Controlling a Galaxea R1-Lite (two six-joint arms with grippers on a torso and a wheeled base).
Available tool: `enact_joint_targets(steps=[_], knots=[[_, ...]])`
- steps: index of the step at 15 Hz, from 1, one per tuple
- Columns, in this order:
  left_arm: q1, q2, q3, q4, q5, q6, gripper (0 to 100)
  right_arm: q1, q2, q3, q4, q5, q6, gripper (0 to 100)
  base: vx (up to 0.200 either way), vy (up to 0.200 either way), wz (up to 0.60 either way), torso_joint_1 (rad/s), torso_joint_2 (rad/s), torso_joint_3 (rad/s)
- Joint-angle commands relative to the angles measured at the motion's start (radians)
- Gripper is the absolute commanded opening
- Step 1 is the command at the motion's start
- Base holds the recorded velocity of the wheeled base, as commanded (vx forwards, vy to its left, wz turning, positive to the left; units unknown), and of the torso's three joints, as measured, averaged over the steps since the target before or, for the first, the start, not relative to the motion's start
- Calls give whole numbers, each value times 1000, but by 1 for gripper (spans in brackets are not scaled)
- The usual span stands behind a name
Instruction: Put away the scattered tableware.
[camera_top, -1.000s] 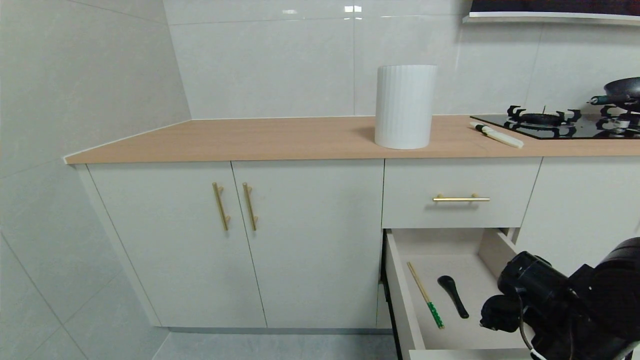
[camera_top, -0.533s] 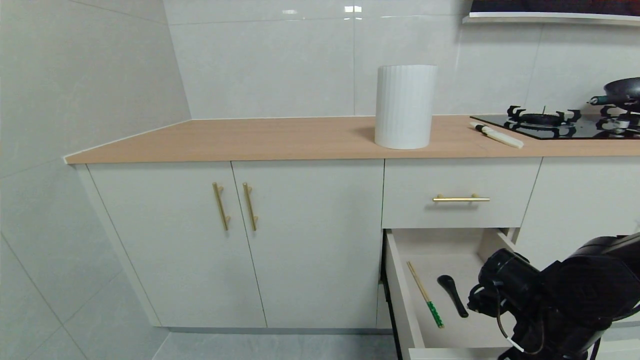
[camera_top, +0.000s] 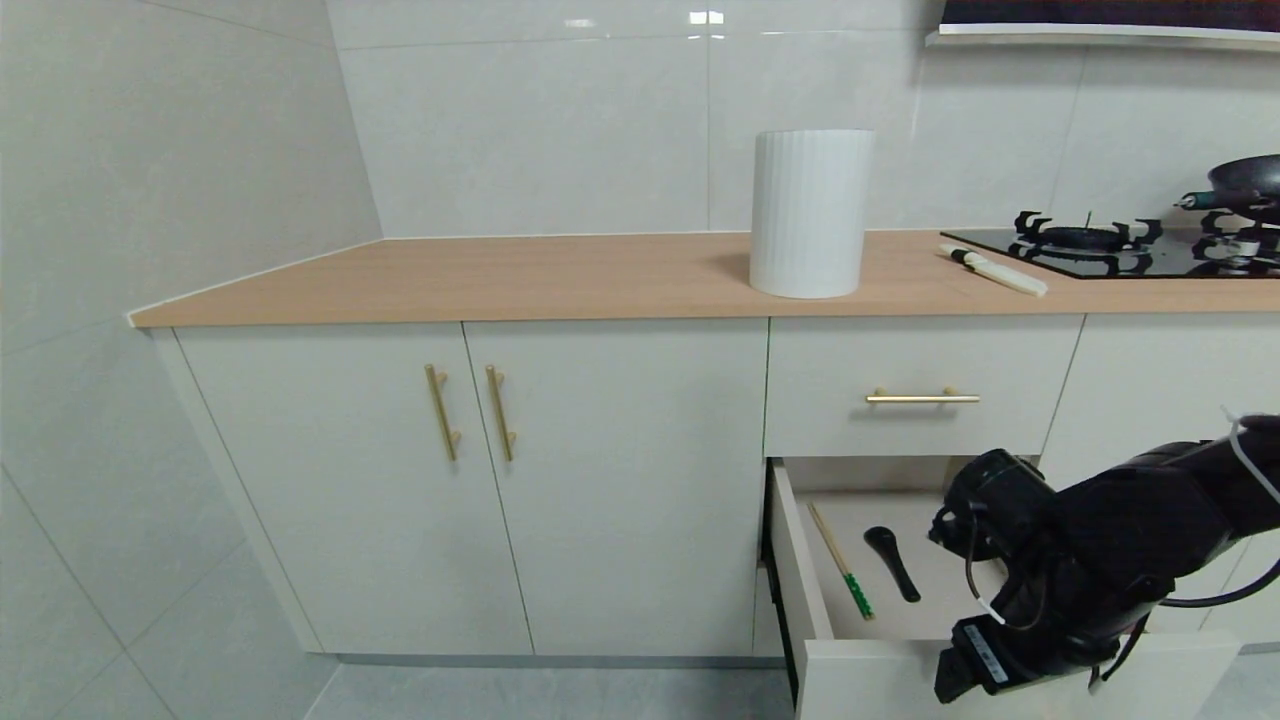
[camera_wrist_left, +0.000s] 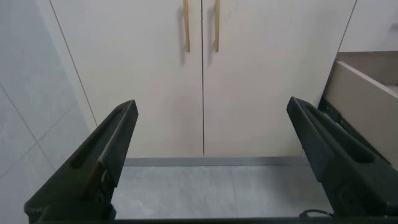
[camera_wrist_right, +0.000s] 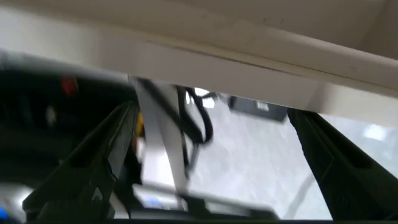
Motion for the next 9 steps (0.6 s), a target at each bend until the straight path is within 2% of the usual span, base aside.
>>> enact_joint_targets(steps=[1,3,9], knots=[[0,0,0,-1,0,0,100,-40,35,-14,-27,1,9,100,0,0,0,0,0,0],[0,0,0,0,0,0,100,-66,60,-24,-76,-1,37,100,0,0,0,0,0,0],[0,0,0,0,0,0,100,-181,195,-21,-401,-2,100,100,0,0,0,0,0,0]])
